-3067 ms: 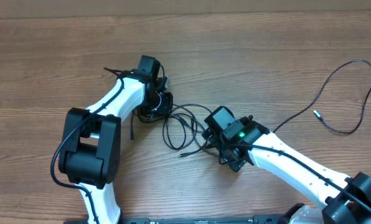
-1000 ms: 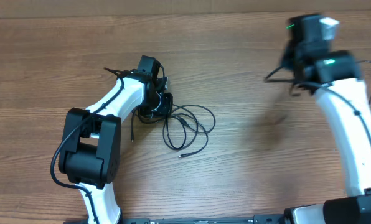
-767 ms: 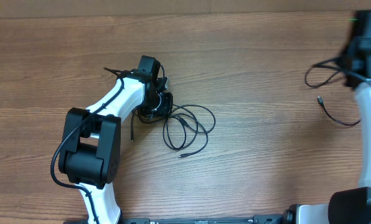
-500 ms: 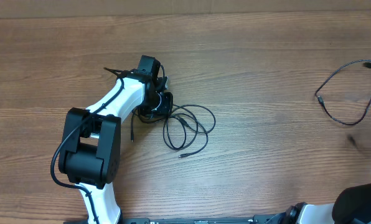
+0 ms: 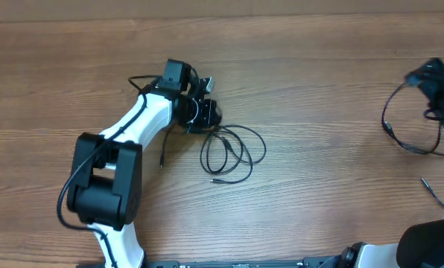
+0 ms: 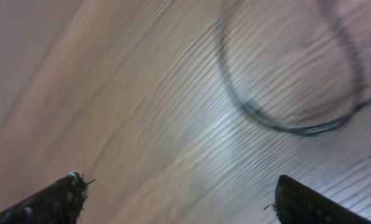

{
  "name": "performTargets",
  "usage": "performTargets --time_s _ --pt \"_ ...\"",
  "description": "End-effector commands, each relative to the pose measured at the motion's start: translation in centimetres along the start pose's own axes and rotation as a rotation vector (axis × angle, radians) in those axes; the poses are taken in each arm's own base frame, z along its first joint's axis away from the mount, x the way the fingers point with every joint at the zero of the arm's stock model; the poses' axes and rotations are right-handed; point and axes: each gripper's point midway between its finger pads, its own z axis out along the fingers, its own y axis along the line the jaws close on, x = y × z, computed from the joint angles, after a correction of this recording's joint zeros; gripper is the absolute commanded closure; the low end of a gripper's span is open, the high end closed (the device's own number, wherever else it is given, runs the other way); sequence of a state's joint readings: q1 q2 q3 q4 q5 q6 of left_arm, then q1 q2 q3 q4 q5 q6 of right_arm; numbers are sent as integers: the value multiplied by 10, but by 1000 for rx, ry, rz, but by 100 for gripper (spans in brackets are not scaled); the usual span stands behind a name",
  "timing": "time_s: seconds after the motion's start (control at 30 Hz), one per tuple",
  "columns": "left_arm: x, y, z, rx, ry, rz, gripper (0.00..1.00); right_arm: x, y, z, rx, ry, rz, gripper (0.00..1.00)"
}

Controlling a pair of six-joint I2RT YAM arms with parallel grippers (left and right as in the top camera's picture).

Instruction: Untangle cables

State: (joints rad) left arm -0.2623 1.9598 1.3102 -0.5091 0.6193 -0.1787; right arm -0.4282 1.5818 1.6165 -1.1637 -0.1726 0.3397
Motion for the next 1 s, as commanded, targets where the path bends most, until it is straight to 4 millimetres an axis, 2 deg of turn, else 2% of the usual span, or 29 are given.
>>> performTargets --time_s 0.0,0.07,0.17,0.27,0.4,0.43,0.47,0.5,0.63,0.7,0.9,0.93,0.97 --pt "-18 -93 -53 289 -113 230 96 19 39 -8 -99 34 -161 3" --pt "-24 -117 -74 330 -169 306 96 30 52 -7 -113 57 -198 0" --pt "-32 -139 -104 339 -254 389 94 50 75 -5 -141 89 -303 0" --pt "-40 -137 -125 244 -329 400 92 71 95 -3 -167 125 -381 0" --pt "-39 -92 -130 -27 -333 269 88 109 117 4 -196 190 -512 0" --pt "-34 -70 -129 -133 -314 206 87 121 121 8 -202 213 -538 0" --pt "-31 -60 -129 -184 -305 172 87 128 123 9 -205 225 -552 0" --pt "-26 -39 -130 -281 -288 99 87 138 127 12 -209 243 -573 0" --pt "-11 10 -141 -527 -280 -104 82 180 143 18 -268 323 -650 0" --pt "-4 24 -144 -587 -279 -183 66 204 153 20 -313 366 -689 0" --pt "4 48 -140 -622 -251 -305 60 264 175 34 -400 407 -826 0" --pt "7 59 -138 -634 -238 -346 60 284 181 40 -433 408 -874 0" --pt "9 66 -137 -642 -232 -381 60 295 183 43 -450 409 -897 0"
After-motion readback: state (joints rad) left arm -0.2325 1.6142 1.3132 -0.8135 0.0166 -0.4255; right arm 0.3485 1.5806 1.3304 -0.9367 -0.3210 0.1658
